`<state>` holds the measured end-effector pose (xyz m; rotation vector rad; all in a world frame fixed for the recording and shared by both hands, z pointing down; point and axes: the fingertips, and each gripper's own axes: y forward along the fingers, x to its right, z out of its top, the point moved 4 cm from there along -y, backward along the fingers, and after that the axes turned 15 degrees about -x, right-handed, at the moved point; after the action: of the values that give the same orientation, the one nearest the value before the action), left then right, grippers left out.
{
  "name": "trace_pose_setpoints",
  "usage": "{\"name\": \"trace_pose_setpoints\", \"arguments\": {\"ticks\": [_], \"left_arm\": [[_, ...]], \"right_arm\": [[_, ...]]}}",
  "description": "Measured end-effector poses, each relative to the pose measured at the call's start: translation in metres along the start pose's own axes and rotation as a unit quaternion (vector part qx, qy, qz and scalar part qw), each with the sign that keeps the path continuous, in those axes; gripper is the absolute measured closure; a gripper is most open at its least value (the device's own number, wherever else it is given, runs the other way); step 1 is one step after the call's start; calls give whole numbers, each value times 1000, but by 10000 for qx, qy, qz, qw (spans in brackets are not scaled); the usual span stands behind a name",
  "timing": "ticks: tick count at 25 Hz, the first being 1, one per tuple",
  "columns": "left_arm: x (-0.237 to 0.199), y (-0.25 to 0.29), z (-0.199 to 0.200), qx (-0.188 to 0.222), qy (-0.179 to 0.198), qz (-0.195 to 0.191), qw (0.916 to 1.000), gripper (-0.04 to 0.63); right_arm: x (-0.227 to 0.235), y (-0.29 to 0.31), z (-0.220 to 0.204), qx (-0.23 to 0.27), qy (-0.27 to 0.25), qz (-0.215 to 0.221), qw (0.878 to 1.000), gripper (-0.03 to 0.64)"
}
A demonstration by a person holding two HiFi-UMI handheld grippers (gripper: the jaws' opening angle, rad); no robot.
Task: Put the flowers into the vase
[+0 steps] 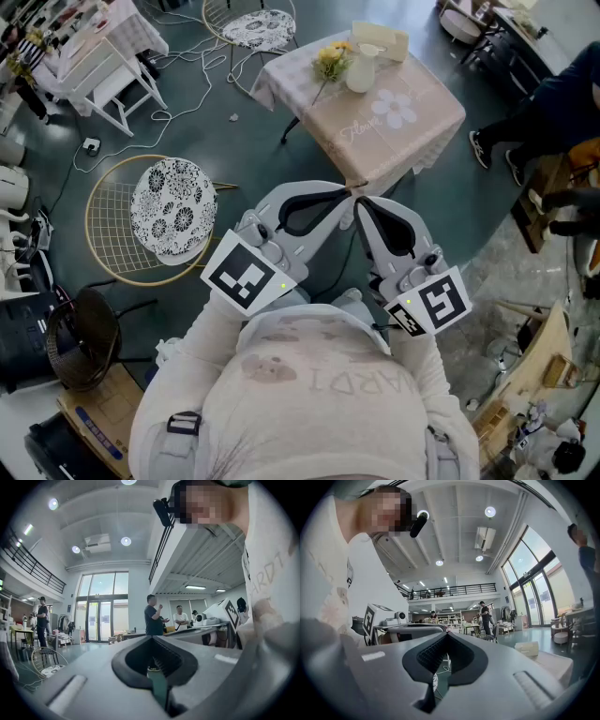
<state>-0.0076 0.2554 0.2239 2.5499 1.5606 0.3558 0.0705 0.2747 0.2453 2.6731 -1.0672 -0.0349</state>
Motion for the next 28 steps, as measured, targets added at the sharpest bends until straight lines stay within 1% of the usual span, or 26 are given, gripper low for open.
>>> {"name": "trace_pose_setpoints", "arguments": {"ticks": [5,7,13,17,20,22,25,28], "left_arm": [[-4,-3,4,201,-196,146,9995,594],[-7,-4,5,260,-219,249,9991,594],[-11,-4,4,207,-148,366,9990,594],[-21,-9,0,187,-184,435,9987,594],[-34,-19,-5,189,-245,426,9986,594],[-45,-28,-11,177,-241,400,9988,594],[-61,-43,-21,152,-193,299,9993,594],[-76,-56,-29,163,-125,171,9996,594]], "right_arm": [[0,-3,2,17,24,33,10000,592],[1,-4,2,24,41,42,10000,592],[4,-2,2,38,52,57,10000,592],[3,8,5,51,43,48,10000,592],[-3,20,8,109,69,43,9999,591],[-8,29,10,239,132,5,9996,591],[-16,45,14,403,234,-179,9988,589],[-25,60,15,381,250,-424,9981,589]]}}
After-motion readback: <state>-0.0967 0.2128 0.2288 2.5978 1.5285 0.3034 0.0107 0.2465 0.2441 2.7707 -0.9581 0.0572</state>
